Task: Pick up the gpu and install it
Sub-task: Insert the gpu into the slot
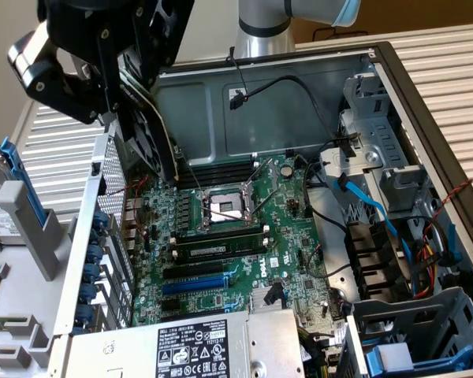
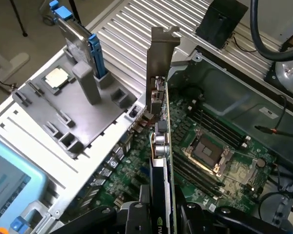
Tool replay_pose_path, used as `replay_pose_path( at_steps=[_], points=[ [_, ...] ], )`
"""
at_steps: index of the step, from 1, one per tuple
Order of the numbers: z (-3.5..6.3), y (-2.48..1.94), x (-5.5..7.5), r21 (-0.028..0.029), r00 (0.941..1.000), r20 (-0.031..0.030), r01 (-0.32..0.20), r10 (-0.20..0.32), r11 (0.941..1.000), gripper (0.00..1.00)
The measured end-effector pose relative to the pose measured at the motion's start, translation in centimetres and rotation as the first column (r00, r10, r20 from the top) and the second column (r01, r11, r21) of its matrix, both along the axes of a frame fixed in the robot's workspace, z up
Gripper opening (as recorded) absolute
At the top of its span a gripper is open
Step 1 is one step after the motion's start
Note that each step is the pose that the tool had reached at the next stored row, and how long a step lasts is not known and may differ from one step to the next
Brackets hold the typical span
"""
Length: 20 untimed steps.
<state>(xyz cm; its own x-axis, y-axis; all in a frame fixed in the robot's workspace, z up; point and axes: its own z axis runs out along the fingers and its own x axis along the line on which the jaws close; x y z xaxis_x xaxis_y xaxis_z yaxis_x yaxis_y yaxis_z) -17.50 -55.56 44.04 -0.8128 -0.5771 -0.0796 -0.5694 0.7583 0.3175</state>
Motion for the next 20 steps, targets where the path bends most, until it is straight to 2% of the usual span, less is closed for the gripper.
replay_pose_path(
  at_steps=[3, 7, 12, 20],
  points=[
    [0.0, 0.0, 0.3, 0.0, 0.9995, 0.0001, -0.032, 0.032, 0.9995, 0.29],
    [0.0, 0.0, 0.4, -0.0001, 0.9993, -0.0001, -0.038, 0.038, 0.9993, 0.29],
    [0.0, 0.0, 0.9, 0.0001, 0.9954, 0.0, -0.096, 0.096, 0.9954, 0.29],
    [0.0, -0.01, 2.8, 0.0005, 0.9894, 0.0, -0.145, 0.145, 0.9894, 0.29]
  ],
)
